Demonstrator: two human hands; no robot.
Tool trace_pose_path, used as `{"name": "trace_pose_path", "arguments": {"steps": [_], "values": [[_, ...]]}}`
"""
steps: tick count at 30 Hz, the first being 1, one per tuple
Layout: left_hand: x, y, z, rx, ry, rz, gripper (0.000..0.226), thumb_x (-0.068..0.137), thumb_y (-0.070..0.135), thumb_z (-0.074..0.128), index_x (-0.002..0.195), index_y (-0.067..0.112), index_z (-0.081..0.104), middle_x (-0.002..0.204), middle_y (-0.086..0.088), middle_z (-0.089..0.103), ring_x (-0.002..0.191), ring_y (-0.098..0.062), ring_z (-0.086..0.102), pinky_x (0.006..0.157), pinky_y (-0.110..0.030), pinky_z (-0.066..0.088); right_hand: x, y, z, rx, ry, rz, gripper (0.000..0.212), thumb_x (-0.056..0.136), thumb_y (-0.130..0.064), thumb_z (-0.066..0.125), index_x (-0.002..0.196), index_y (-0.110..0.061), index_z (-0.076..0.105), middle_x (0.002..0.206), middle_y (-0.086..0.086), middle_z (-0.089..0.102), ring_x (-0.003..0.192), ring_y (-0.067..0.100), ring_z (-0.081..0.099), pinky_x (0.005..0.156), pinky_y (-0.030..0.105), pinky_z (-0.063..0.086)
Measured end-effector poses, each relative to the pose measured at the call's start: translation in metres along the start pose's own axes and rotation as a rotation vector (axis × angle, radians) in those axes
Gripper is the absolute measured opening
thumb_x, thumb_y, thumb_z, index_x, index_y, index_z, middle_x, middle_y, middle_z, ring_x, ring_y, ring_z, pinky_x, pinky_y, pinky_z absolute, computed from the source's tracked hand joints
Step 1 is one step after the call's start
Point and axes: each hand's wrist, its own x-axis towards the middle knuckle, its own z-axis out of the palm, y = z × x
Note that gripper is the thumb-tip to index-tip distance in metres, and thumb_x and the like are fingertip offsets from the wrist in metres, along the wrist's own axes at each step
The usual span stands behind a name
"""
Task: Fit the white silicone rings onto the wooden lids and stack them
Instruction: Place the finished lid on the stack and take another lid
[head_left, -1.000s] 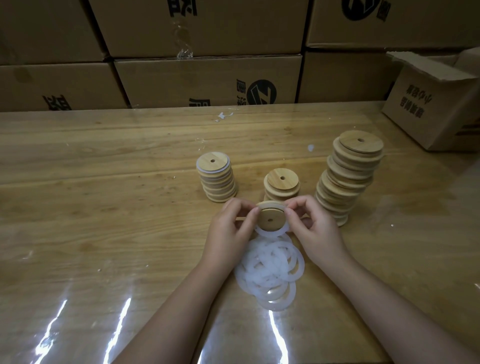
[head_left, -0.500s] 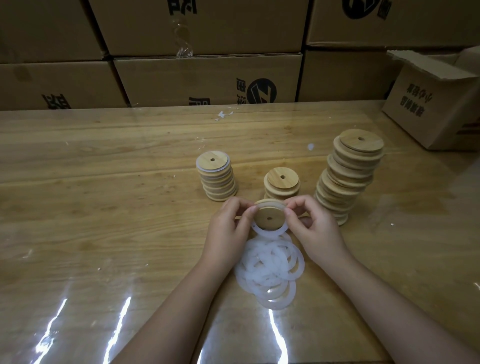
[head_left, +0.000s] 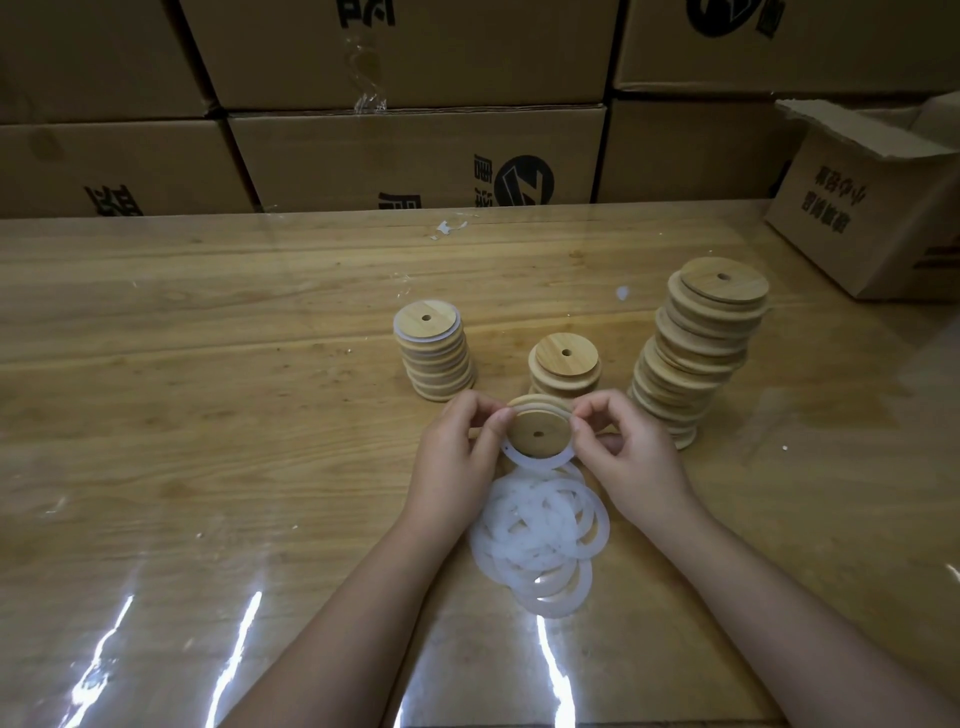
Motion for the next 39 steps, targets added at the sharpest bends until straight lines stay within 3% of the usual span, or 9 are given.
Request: {"name": "trace_pose_path", "arguments": {"steps": [5,8,10,13,20,26,32,36,39], "values": [[0.0008,0.0001,-0.0005,-0.084,-0.004,-0.117,0.015,0.09,0.022,0.061,0.077,0.029,0.058,0.075,0.01,0.065,0.071,-0.011,0.063,0.065,-0.036,0.053,0.0,0.001,0.0,0.013,-0.017,0.033,0.014,0.086,-0.007,0.059,0.084,-0.02,0.057,0.079,-0.003,0.061,0.063,0.019,0.061,0.058,0.029,0.051],[0.0003,0.0022,-0.0019,-0.077,0.027,-0.054,0.017,0.088,0.02,0.063,0.08,0.034,0.059,0.082,0.015,0.066,0.079,-0.007,0.063,0.068,-0.027,0.047,-0.0003,0.0005,-0.0004,0.017,-0.019,0.031,0.013,0.086,-0.007,0.059,0.083,-0.02,0.058,0.077,-0.003,0.061,0.062,0.018,0.061,0.057,0.027,0.05],[-0.0012,0.0051,-0.0027,-0.08,0.008,0.042,0.014,0.087,0.023,0.063,0.086,0.037,0.06,0.091,0.013,0.066,0.093,-0.011,0.061,0.078,-0.03,0.048,-0.0008,-0.0009,-0.0002,0.03,-0.028,0.024,0.017,0.086,-0.006,0.06,0.082,-0.023,0.058,0.079,-0.005,0.062,0.062,0.014,0.061,0.056,0.02,0.049],[-0.0033,0.0073,-0.0027,-0.02,-0.029,0.17,0.01,0.083,0.032,0.064,0.087,0.04,0.061,0.094,0.017,0.065,0.098,-0.013,0.059,0.085,-0.032,0.047,-0.0012,-0.0037,0.0,0.036,-0.045,-0.014,0.022,0.085,-0.003,0.06,0.082,-0.025,0.058,0.084,-0.004,0.064,0.069,0.009,0.062,0.061,0.019,0.051],[0.0001,0.0037,-0.0039,-0.172,-0.021,0.007,0.021,0.083,0.007,0.068,0.083,0.028,0.065,0.089,0.005,0.069,0.083,-0.005,0.062,0.075,-0.021,0.048,-0.0004,-0.0033,0.0007,0.044,-0.05,-0.026,0.014,0.085,-0.002,0.061,0.085,-0.016,0.061,0.088,-0.005,0.065,0.075,0.004,0.062,0.064,0.02,0.054],[0.0017,0.005,-0.0041,-0.212,-0.01,-0.025,0.019,0.083,0.006,0.068,0.082,0.025,0.067,0.086,0.005,0.071,0.082,-0.014,0.065,0.074,-0.027,0.051,0.0001,-0.0016,0.0008,0.014,-0.058,0.017,0.011,0.085,-0.003,0.061,0.085,-0.014,0.062,0.082,-0.004,0.064,0.071,0.007,0.062,0.063,0.023,0.054],[0.0038,0.0018,-0.0054,-0.236,0.011,-0.059,0.02,0.085,0.009,0.067,0.081,0.028,0.067,0.086,0.006,0.071,0.079,-0.011,0.064,0.073,-0.027,0.051,0.0008,0.001,0.0007,0.0,-0.081,0.088,0.008,0.085,-0.008,0.061,0.084,-0.016,0.062,0.082,-0.002,0.065,0.07,0.017,0.064,0.067,0.034,0.054],[0.0038,0.0001,-0.0053,-0.233,0.015,-0.065,0.018,0.085,0.011,0.067,0.082,0.029,0.068,0.086,0.004,0.071,0.082,-0.02,0.066,0.073,-0.029,0.052,0.0011,0.0027,0.001,-0.045,-0.102,0.095,0.01,0.085,-0.011,0.062,0.082,-0.02,0.06,0.079,-0.005,0.064,0.063,0.011,0.061,0.06,0.022,0.05],[0.0048,-0.0016,-0.0062,-0.232,0.029,-0.083,0.014,0.085,0.012,0.068,0.083,0.026,0.068,0.081,0.004,0.071,0.076,-0.014,0.064,0.07,-0.026,0.05,0.0014,0.0039,0.0024,-0.09,-0.134,0.098,0.013,0.084,-0.012,0.064,0.079,-0.023,0.058,0.074,-0.011,0.061,0.055,-0.001,0.054,0.056,0.008,0.04]]}}
